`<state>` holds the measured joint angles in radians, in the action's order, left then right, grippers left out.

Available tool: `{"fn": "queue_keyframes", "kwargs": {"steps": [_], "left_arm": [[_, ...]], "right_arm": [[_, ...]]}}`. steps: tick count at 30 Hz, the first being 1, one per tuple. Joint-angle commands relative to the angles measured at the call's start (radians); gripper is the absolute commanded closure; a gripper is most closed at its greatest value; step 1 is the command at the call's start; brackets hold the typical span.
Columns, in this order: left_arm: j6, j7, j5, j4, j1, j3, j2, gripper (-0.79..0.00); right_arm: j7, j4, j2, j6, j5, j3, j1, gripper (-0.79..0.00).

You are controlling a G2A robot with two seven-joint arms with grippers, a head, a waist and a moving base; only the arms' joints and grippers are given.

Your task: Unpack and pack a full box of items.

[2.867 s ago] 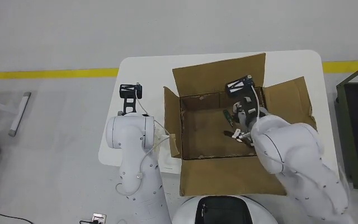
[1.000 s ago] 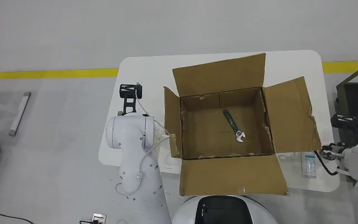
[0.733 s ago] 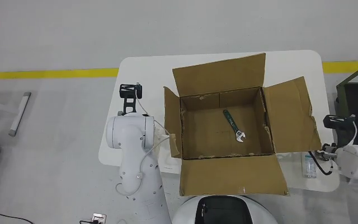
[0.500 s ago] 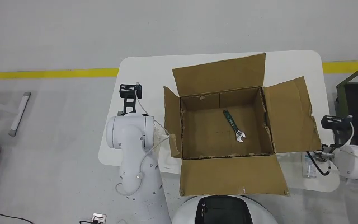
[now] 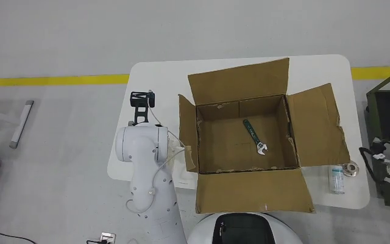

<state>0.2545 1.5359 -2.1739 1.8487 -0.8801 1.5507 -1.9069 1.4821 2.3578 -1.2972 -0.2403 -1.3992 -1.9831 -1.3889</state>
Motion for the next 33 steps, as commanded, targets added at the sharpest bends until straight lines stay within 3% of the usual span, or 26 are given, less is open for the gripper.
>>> {"fn": "queue_keyframes", "kwargs": {"steps": [1,8,14,19,25,29,33], "left_arm": [[0.0,0.0,0.0,0.0,0.0,0.0,0.0,-0.785],[0.0,0.0,0.0,0.0,0.0,0.0,0.0,-0.785],[0.0,0.0,0.0,0.0,0.0,0.0,0.0,-0.785],[0.0,0.0,0.0,0.0,0.0,0.0,0.0,-0.785],[0.0,0.0,0.0,0.0,0.0,0.0,0.0,-0.785],[0.0,0.0,0.0,0.0,0.0,0.0,0.0,-0.785],[0.0,0.0,0.0,0.0,0.0,0.0,0.0,-0.785]], "right_arm": [[-0.034,-0.008,0.006,0.028,0.014,-0.002,0.062,-0.018],[-0.067,-0.008,0.02,0.09,0.067,0.089,0.24,0.0],[-0.057,-0.008,0.021,0.096,0.106,0.288,0.329,0.0],[0.0,-0.008,0.017,0.095,0.071,0.485,0.341,0.0],[0.024,-0.244,0.003,0.084,-0.033,0.727,0.408,-0.102],[0.023,-0.418,-0.015,0.051,-0.044,0.825,0.476,-0.163],[0.03,-0.54,-0.031,0.03,-0.045,0.888,0.535,-0.299]]}}
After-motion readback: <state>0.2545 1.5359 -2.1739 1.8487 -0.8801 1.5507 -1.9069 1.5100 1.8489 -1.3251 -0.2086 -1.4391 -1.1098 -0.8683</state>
